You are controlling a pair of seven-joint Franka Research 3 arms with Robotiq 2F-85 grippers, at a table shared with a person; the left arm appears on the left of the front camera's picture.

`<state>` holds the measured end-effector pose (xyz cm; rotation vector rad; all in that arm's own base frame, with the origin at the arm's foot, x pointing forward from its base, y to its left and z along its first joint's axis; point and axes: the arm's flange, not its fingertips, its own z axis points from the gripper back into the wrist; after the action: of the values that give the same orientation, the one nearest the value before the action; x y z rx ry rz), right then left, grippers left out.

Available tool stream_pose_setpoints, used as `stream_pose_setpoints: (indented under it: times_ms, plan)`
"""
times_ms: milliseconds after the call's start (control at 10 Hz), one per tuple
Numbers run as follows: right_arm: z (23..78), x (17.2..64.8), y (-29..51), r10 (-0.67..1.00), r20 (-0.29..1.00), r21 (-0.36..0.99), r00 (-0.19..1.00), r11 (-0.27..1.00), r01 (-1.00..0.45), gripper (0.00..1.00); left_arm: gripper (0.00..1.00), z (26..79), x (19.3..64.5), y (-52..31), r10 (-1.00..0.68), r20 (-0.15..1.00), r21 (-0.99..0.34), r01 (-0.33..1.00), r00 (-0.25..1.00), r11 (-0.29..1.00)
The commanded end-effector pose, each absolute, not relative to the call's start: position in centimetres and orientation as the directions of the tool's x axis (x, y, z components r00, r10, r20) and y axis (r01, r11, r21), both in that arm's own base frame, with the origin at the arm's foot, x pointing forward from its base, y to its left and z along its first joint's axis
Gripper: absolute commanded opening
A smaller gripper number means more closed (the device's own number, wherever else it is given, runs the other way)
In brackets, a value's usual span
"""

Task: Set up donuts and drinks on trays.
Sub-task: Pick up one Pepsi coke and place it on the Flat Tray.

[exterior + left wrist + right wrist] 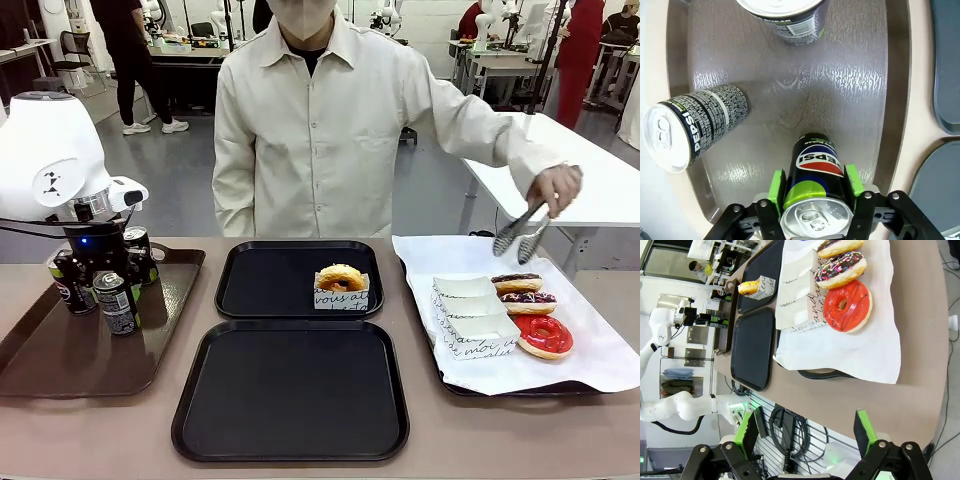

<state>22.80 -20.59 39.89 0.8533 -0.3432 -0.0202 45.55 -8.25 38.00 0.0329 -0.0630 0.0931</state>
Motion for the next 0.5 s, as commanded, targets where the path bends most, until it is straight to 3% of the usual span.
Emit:
stream_pose_setpoints:
  times_ms: [0, 100, 400]
  plan:
    - [39.7, 23.0, -20.7, -0.159, 0.307, 0.751, 0.938, 0.646, -0.136, 1.0, 0.09, 38.4, 45.9, -8.3, 0.099, 0.034, 0.022, -0.1, 0.994, 0.995]
    - [39.7, 23.0, -20.7, -0.159, 0.307, 0.751, 0.938, 0.646, -0.136, 1.0, 0.02, 40.9, 45.7, -8.3, 0.085, 0.06, -0.061, -0.082, 0.995, 0.995]
    - [39.7, 23.0, -20.7, -0.159, 0.307, 0.751, 0.938, 0.646, -0.136, 1.0, 0.02, 52.0, 43.0, -7.9, 0.023, 0.161, -0.132, -0.002, 0.987, 0.991]
